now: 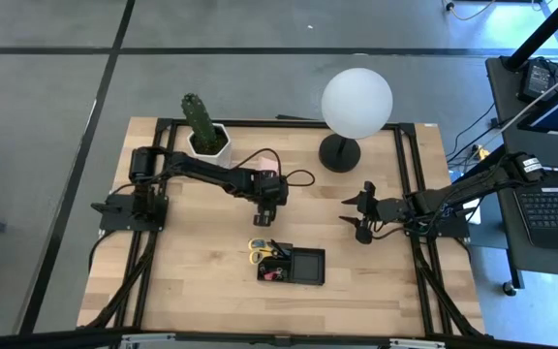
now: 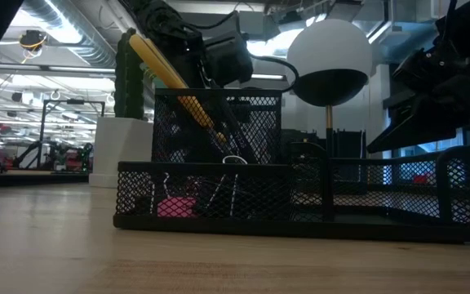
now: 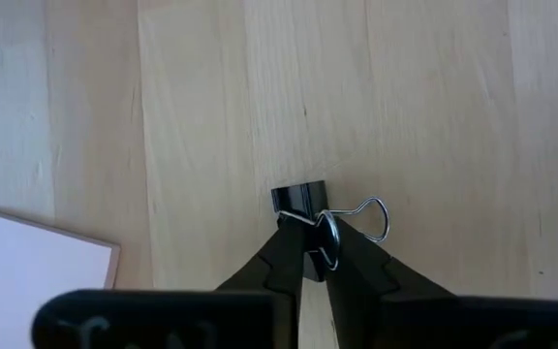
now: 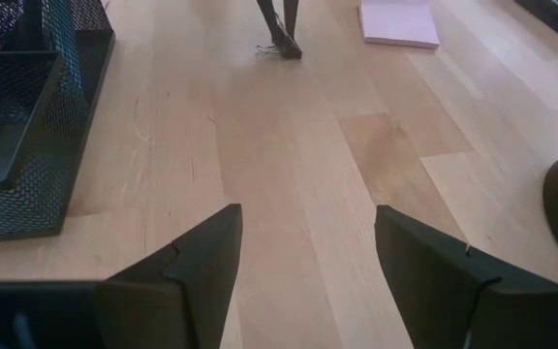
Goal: Pick and place office supplies into organizer
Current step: Put the black binder clip into the mesh desk organizer
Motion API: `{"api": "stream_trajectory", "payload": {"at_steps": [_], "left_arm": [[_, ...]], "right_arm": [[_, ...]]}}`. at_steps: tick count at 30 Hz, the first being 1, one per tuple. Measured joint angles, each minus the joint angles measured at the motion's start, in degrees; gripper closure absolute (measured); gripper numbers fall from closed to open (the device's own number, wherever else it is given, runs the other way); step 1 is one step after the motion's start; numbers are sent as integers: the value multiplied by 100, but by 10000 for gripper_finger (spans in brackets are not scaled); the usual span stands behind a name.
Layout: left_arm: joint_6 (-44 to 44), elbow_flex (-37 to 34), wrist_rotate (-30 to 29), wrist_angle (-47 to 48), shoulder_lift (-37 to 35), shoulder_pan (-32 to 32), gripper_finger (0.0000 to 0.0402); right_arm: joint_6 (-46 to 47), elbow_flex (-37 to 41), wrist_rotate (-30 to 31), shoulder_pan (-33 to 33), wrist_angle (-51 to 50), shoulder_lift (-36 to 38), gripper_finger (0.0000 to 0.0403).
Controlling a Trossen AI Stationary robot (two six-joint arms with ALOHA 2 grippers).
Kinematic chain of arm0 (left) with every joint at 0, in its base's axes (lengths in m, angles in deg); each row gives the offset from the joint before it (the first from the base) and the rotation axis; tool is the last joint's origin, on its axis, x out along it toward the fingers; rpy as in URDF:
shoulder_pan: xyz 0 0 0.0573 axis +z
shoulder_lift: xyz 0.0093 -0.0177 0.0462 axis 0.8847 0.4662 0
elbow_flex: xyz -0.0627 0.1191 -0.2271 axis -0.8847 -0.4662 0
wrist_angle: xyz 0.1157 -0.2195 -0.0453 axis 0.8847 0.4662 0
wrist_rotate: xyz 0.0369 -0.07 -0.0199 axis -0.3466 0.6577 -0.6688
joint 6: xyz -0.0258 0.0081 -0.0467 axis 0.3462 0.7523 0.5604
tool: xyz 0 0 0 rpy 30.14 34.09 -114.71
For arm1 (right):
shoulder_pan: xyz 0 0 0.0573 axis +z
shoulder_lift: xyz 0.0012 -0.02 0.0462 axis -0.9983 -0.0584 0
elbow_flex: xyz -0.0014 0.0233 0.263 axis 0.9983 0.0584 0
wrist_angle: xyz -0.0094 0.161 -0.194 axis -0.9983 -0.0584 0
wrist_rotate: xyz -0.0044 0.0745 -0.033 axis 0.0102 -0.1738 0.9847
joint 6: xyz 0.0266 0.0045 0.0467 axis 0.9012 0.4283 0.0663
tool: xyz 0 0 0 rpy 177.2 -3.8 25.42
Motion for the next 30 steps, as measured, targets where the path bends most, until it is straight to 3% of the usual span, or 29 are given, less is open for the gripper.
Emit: {"api": "stream_trajectory", "payload": {"at_steps": [11, 16, 24, 30], "left_arm": [[-378, 379, -273, 240, -831, -16, 379], [-109, 496, 2, 70, -1462, -181, 379], [-31, 567, 839, -591, -2043, -1133, 379], [614, 564, 895, -1028, -2065, -2113, 379]], "right_arm": [[26, -2, 0, 0, 5, 0, 167], [40, -2, 0, 0, 4, 1, 167], [1, -2, 2, -1, -37, 2, 167], [149, -2, 2, -1, -39, 2, 167]]}}
